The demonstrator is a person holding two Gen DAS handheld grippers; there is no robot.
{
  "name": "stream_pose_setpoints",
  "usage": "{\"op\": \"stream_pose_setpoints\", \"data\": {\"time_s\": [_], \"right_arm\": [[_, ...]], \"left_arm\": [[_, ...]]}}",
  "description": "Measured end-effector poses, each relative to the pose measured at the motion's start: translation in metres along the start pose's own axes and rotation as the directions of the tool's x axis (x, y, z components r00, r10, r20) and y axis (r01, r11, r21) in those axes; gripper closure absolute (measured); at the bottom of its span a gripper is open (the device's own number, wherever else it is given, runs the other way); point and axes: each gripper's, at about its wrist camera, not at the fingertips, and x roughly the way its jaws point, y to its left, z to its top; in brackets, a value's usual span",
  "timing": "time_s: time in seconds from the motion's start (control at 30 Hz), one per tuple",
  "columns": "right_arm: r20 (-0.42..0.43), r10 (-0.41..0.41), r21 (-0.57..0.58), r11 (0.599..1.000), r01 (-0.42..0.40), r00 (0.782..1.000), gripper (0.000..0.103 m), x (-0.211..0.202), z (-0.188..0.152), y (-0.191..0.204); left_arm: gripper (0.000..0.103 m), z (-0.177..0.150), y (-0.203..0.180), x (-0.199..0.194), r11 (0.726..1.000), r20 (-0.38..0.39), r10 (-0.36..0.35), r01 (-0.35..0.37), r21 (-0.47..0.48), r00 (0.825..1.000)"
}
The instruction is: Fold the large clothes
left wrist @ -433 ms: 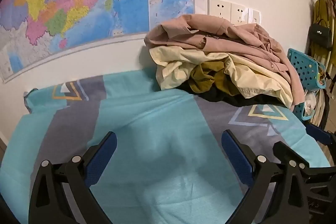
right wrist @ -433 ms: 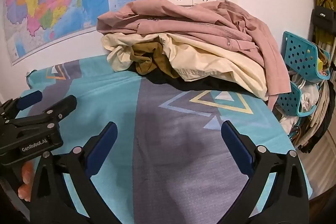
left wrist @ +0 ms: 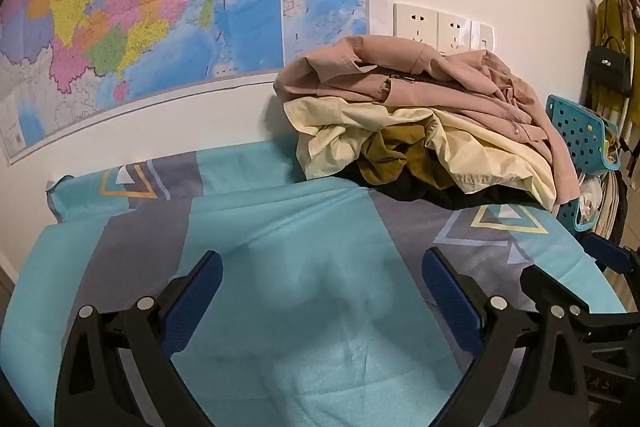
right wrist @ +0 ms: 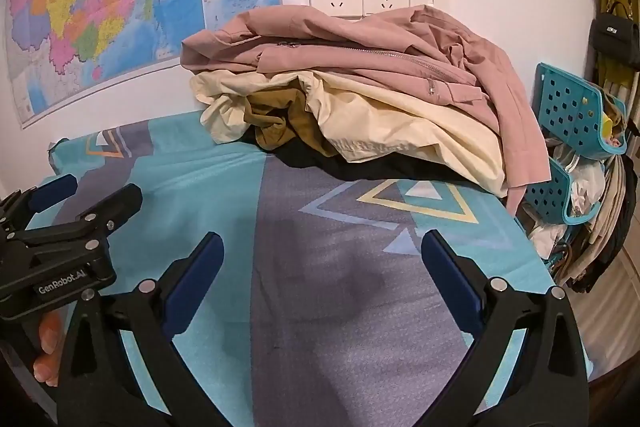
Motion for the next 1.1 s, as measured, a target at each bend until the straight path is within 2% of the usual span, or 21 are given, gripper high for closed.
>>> {"op": "stream_pose_setpoints", "data": {"time_s": [0.1,1.1], "right_arm": [[0.01,-0.005,-0.001,1.0,0.005,1.0,0.006,-0.0055,-0.0079,0.0067],[0.028,0.002,0.006,1.0,-0.002,1.0,0.006,-0.0092,-0.0062,0.0092]], "left_arm": [[0.007,-0.0001,0.0005,-0.0016,1.0,0.008,0.003,-0.003,0.004,1.0],[0.007,0.0017,0.0006,-0.0061,1.0,0.025,0.001,-0.001,-0.005,1.0]]}}
